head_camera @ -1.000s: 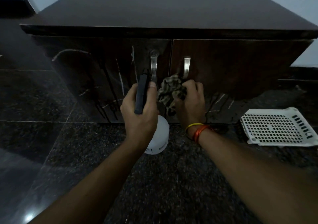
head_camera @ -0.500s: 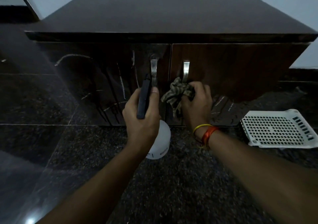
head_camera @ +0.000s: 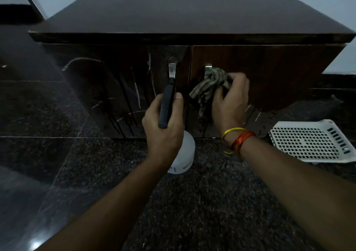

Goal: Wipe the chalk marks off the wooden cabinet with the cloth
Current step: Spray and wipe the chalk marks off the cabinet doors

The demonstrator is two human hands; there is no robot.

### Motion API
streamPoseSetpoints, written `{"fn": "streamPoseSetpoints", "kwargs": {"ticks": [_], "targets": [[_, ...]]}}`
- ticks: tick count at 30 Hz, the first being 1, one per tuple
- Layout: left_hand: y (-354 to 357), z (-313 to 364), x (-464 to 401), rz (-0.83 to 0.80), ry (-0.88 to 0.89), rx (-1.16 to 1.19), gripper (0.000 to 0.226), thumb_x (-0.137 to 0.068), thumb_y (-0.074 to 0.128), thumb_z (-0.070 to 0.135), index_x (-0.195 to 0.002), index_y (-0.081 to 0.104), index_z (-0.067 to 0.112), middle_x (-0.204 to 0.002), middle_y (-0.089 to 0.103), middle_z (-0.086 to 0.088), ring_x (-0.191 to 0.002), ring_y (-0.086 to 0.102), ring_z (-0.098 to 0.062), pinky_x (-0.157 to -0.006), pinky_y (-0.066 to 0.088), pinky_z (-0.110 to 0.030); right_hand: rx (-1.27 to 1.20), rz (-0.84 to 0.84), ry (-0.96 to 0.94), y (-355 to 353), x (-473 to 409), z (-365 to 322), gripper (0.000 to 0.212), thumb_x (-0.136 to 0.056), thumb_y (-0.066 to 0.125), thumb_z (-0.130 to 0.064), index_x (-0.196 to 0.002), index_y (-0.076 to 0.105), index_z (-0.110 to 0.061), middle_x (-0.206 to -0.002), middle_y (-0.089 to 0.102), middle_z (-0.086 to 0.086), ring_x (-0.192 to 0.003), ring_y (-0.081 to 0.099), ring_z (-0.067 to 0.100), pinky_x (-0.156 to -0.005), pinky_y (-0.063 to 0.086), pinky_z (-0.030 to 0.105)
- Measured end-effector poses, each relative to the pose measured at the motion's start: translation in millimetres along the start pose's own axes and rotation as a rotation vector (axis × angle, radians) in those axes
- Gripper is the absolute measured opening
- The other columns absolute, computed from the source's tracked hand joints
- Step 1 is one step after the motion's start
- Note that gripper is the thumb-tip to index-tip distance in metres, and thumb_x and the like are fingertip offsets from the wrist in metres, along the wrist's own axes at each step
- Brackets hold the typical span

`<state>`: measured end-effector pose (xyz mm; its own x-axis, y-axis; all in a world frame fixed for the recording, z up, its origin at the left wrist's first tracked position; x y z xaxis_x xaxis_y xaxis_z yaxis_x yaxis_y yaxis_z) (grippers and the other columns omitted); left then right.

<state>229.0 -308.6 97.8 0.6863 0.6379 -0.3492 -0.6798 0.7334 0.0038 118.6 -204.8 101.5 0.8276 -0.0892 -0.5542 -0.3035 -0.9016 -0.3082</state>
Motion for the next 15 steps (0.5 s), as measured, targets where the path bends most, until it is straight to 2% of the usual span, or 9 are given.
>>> {"fn": "streamPoseSetpoints", "kwargs": {"ticks": [4,8,10,12,15], "targets": [[-2,0,2,0.009,-0.003,-0.017,0.024,-0.098,0.055,0.028,-0.084,0.06,0.008,-0.077,0.056,-0.029,-0.057,0.049,-0.044,-0.049,0.043,-0.046,0.047,-0.091,0.057,0,8,12,0.019,-0.083,0.057,-0.003,-0.101,0.052,-0.004,-0.104,0.049,0.012,-0.079,0.036,0.003,-0.065,0.029,0.0],[-2,5,3,-0.005,0.007,-0.027,0.021,-0.1,0.055,0.024,-0.08,0.059,0.017,-0.074,0.055,-0.027,-0.058,0.05,-0.042,-0.049,0.045,-0.042,0.108,-0.214,0.173,10,24,18,0.022,-0.074,0.066,-0.006,-0.093,0.053,-0.009,-0.101,0.054,0.011,-0.088,0.049,0.02,-0.065,0.032,0.019],[-2,7,1,0.001,0.017,-0.037,0.023,-0.1,0.054,0.022,-0.078,0.057,0.017,-0.066,0.051,-0.025,-0.057,0.048,-0.042,-0.048,0.044,-0.042,-0.018,-0.193,0.334,18,26,2,0.018,-0.077,0.068,-0.014,-0.088,0.054,-0.012,-0.096,0.06,0.008,-0.085,0.055,0.02,-0.061,0.042,0.025],[-4,7,0,0.014,0.012,-0.055,0.022,-0.1,0.054,0.024,-0.079,0.057,0.017,-0.059,0.046,-0.018,-0.055,0.047,-0.041,-0.048,0.043,-0.046,-0.192,-0.156,0.57,28,19,-17,0.02,-0.081,0.069,-0.024,-0.092,0.056,-0.012,-0.093,0.064,0.007,-0.078,0.059,0.018,-0.053,0.042,0.021],[-8,6,0,0.026,0.016,-0.081,0.021,-0.099,0.055,0.029,-0.078,0.057,0.024,-0.057,0.046,-0.005,-0.053,0.049,-0.032,-0.049,0.044,-0.048,-0.399,-0.088,0.848,40,10,-26,0.034,-0.082,0.069,-0.028,-0.105,0.06,-0.005,-0.097,0.066,0.012,-0.084,0.064,0.025,-0.068,0.052,0.028]]}}
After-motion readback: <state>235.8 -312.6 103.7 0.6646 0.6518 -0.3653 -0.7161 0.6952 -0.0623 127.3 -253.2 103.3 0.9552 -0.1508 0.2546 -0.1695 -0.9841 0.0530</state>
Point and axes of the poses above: each hand's wrist, its own x-axis away from the middle knuckle, its own y-axis out of the palm, z = x × y, the point moved 2 cm from there along -x, towards the middle knuckle
